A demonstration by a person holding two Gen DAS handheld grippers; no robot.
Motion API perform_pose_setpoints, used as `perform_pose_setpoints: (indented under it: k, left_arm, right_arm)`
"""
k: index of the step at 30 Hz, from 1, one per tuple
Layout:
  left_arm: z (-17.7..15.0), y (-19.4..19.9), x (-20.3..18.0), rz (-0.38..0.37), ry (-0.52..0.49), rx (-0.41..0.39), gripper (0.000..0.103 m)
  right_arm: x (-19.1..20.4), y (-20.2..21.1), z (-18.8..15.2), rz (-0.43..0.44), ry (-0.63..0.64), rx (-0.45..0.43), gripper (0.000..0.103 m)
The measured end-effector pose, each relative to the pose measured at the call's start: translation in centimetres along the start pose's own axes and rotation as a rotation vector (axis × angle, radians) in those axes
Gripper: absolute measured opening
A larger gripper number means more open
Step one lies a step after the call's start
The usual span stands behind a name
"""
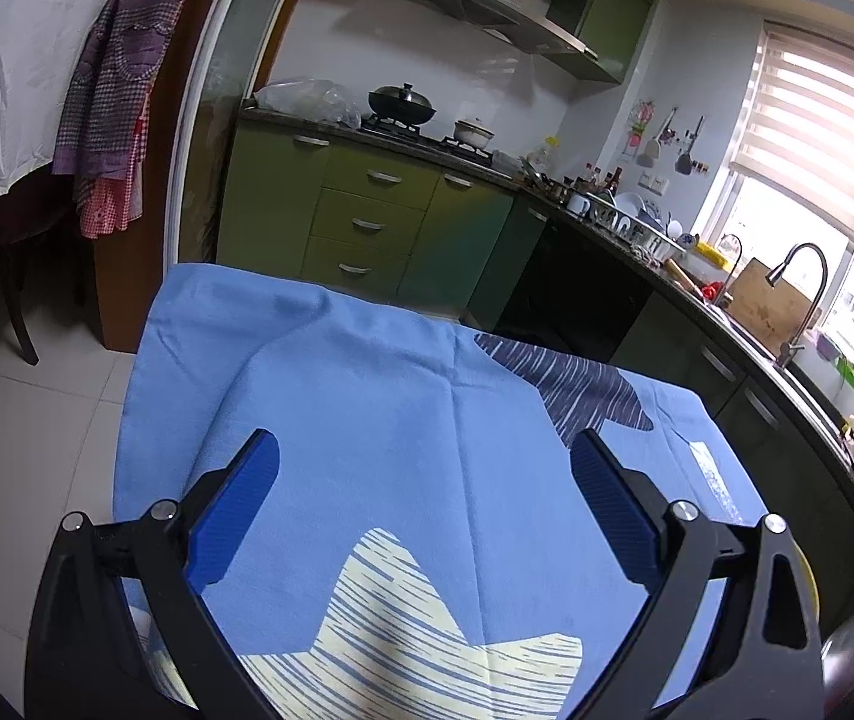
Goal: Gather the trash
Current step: 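Carry the red can over the bin and open the right tool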
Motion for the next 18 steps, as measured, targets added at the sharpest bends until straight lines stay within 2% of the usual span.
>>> perform_pose_setpoints:
  k: [4, 10, 13, 18]
  left_arm:
    - [-0.3, -0.2, -0.6, 0.002, -0.029, 0.009, 0.093]
    - [-0.7, -0.5, -1.1, -0.004, -0.052, 0.023, 0.093]
    - [-0.7, -0.4, -1.2, -0.009, -0.053, 0.025, 0.093]
    - [-0.7, -0.6, -1.3, -0.009, -0.059, 0.031, 0.093]
  right_arm:
    - [-8.0, 3.4, 0.6, -0.048, -0.131, -0.067, 0.074]
    - [-22.6, 7.7, -0.1, -0.123, -0.367, -0.142, 0.074]
    - [-29.6, 8.4, -1.3, -0.159, -0.478, -0.148, 0.074]
    - [-38.4, 6.5, -3.9, -0.233, -0.62, -0.107, 0.074]
Point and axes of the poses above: each gripper's, at about its wrist camera, not at the fingertips, and y roughly against the way its jaws point, x to its left, z to its top, the point moved 5 cm from there along -y, roughly the way its jaws point, and after that the axes turned 6 degrees about -y, right-handed, at the moved point
